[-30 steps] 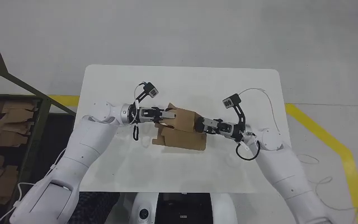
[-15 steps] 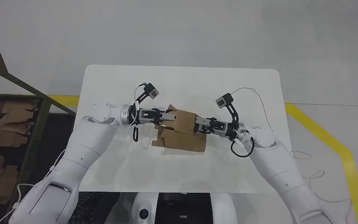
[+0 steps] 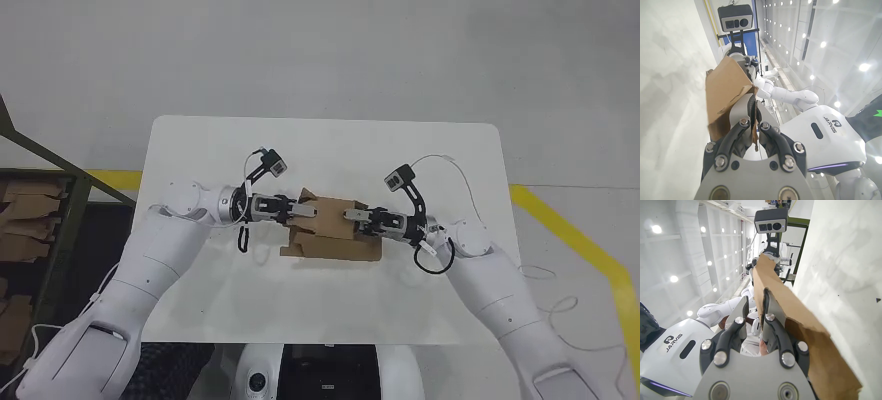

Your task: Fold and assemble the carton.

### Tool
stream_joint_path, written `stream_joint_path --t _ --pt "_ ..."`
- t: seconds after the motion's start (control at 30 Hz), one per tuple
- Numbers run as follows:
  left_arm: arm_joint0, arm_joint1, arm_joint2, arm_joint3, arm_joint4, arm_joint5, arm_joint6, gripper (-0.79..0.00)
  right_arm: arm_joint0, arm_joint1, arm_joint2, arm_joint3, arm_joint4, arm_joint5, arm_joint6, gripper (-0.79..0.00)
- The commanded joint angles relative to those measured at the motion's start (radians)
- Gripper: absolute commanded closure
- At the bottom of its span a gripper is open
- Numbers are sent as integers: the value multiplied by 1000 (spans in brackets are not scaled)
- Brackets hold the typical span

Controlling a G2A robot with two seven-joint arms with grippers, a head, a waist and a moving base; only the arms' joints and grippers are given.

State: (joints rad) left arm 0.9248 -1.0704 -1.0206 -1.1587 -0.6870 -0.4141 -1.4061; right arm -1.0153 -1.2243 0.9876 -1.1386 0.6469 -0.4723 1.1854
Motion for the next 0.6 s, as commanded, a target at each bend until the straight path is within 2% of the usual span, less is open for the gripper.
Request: stream_joint_path --t 0.0,0.17,0.27,0.5,0.57 --pt "-3 0 0 3 0 -1 1 0 3 0 -1 3 -7 6 6 -135" --pt "-6 0 1 9 -7 5 -5 0 6 -3 -8 5 -16 12 12 -108" --pt "-6 1 3 10 -4 6 -5 0 8 -5 -11 7 -15 13 13 0" --pt "-7 2 3 11 -13 11 -11 0 9 -7 -10 11 -20 11 10 0" --pt "-9 3 0 11 -19 15 -15 -157 8 -7 -8 10 -28 12 7 0"
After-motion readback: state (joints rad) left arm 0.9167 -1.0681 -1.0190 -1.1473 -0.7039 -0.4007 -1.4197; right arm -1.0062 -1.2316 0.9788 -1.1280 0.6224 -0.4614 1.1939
